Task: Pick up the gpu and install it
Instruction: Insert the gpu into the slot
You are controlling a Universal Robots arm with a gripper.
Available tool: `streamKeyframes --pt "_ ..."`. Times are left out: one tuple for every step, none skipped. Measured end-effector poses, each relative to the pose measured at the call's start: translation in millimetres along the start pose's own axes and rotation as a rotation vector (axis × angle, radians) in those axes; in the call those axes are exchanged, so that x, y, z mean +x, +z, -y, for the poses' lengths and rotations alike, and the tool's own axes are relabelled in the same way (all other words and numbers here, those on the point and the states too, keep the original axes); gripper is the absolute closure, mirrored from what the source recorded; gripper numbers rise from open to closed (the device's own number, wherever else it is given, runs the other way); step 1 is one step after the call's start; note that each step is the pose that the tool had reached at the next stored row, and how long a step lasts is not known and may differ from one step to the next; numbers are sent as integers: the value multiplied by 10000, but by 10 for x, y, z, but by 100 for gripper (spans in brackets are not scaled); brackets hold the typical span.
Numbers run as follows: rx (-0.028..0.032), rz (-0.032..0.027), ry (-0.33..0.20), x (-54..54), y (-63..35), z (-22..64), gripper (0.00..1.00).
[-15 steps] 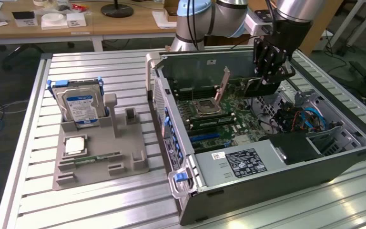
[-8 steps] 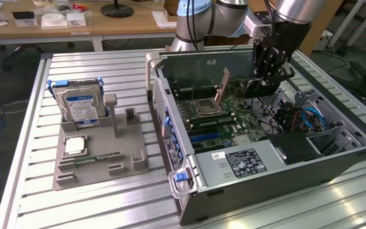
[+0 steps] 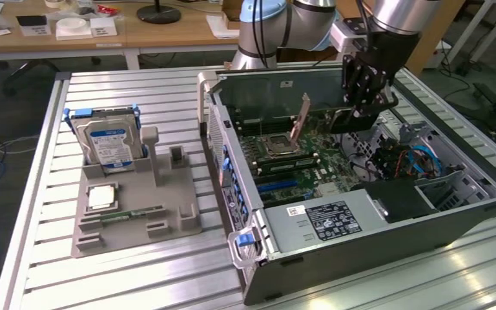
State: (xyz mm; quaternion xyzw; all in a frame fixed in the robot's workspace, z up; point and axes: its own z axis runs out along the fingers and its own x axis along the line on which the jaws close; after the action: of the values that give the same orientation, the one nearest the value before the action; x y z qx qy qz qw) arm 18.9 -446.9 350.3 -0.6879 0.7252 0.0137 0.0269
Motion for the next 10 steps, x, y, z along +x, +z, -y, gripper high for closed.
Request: streamKeyframes --pt "0 0 0 2 3 -1 73" --pt "0 0 1 7 3 -1 73" --pt "0 0 2 16 3 -2 73" --pt "0 0 2 27 3 -3 73" --pt "0 0 0 40 2 -4 73" --pt "-1 -1 -2 55 1 -5 73" --pt "0 0 -4 71 0 -7 73" --pt "0 1 -5 87 -1 -8 73" --pt "0 0 -5 97 -1 -12 73" --pt "1 0 -6 103 -1 -19 73"
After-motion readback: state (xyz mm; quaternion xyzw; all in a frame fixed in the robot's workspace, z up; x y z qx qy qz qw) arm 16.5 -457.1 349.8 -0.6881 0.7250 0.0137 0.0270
